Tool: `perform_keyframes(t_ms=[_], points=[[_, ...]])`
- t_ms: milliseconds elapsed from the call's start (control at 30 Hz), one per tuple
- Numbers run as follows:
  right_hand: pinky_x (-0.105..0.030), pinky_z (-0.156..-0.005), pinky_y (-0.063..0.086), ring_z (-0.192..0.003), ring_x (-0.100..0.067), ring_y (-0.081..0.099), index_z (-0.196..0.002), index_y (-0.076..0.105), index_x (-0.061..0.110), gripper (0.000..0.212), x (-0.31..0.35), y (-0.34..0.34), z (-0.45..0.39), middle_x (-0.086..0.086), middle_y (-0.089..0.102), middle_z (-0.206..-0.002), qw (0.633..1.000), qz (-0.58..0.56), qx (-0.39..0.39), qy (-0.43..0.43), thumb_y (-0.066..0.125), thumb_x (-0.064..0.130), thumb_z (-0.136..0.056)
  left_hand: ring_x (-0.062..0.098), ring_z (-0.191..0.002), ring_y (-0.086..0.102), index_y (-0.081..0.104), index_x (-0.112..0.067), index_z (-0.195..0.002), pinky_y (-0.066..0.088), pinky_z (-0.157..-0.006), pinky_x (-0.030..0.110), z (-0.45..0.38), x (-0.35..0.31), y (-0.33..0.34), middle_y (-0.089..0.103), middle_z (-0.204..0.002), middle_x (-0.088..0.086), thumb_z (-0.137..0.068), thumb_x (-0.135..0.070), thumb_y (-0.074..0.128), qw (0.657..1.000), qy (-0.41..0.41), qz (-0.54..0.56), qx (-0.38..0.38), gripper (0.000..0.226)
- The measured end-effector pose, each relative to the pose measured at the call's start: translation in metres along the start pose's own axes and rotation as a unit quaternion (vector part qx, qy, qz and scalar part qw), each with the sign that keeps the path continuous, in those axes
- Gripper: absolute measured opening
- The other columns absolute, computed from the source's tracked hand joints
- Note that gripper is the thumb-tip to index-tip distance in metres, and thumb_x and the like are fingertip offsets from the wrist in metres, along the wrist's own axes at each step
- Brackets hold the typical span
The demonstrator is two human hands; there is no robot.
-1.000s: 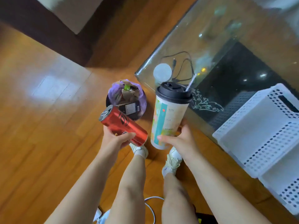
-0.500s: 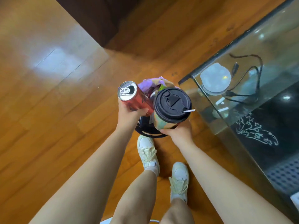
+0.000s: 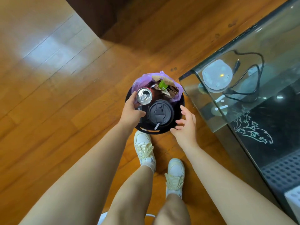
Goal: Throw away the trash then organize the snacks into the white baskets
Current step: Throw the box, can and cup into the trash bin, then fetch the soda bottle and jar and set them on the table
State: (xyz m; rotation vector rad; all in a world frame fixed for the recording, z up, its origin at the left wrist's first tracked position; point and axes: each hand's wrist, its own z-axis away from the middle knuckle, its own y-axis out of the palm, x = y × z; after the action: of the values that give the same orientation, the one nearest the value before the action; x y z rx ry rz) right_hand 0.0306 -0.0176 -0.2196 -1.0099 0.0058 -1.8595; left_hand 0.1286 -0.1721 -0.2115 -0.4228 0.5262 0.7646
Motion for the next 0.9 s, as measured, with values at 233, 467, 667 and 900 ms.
perform_keyframes(t_ms=[233, 467, 667, 900], points=[[-0.014, -0.066, 0.044, -0.093, -0.008, 0.053, -0.131, 0.044, 0.028, 0.063, 0.026, -0.048, 0.059, 0.006, 0.045, -0.119, 0.995, -0.002, 0.02, 0.094, 0.064, -0.004, -0.08, 0.017, -0.117, 0.046, 0.026, -0.02, -0.146, 0.047, -0.084, 0.031, 0.08, -0.019, -0.012, 0.037, -0.147, 0.002, -0.083, 0.013, 0.051, 0.996, -0.065, 0.039, -0.047, 0.076], [-0.021, -0.068, 0.048, -0.086, -0.013, 0.061, -0.122, 0.054, 0.017, 0.033, 0.077, -0.118, 0.154, 0.0, 0.062, -0.099, 0.981, 0.0, 0.116, 0.156, 0.054, 0.009, -0.09, 0.02, -0.096, 0.057, 0.032, -0.019, -0.142, 0.048, -0.075, 0.035, 0.218, -0.039, -0.033, 0.059, -0.11, 0.004, -0.089, 0.002, 0.051, 0.983, -0.132, 0.109, -0.074, 0.06], [-0.032, -0.079, 0.051, -0.089, -0.02, 0.061, -0.112, 0.055, 0.019, 0.02, 0.114, -0.176, 0.25, -0.001, 0.063, -0.091, 0.971, -0.052, 0.135, 0.191, 0.047, 0.013, -0.095, 0.014, -0.074, 0.057, 0.054, -0.017, -0.114, 0.044, -0.074, 0.03, 0.338, -0.063, -0.048, 0.065, -0.088, 0.002, -0.088, -0.005, 0.053, 0.981, -0.154, 0.114, -0.045, 0.028], [-0.026, -0.061, 0.044, -0.065, -0.016, 0.053, -0.111, 0.059, 0.011, 0.021, 0.112, -0.21, 0.324, -0.006, 0.058, -0.076, 0.968, 0.03, 0.156, 0.195, 0.046, 0.01, -0.095, 0.001, -0.031, 0.043, 0.059, -0.018, -0.085, 0.034, -0.04, 0.014, 0.446, -0.044, -0.053, 0.056, -0.066, 0.003, -0.093, -0.013, 0.049, 0.973, -0.128, 0.19, -0.039, 0.014]])
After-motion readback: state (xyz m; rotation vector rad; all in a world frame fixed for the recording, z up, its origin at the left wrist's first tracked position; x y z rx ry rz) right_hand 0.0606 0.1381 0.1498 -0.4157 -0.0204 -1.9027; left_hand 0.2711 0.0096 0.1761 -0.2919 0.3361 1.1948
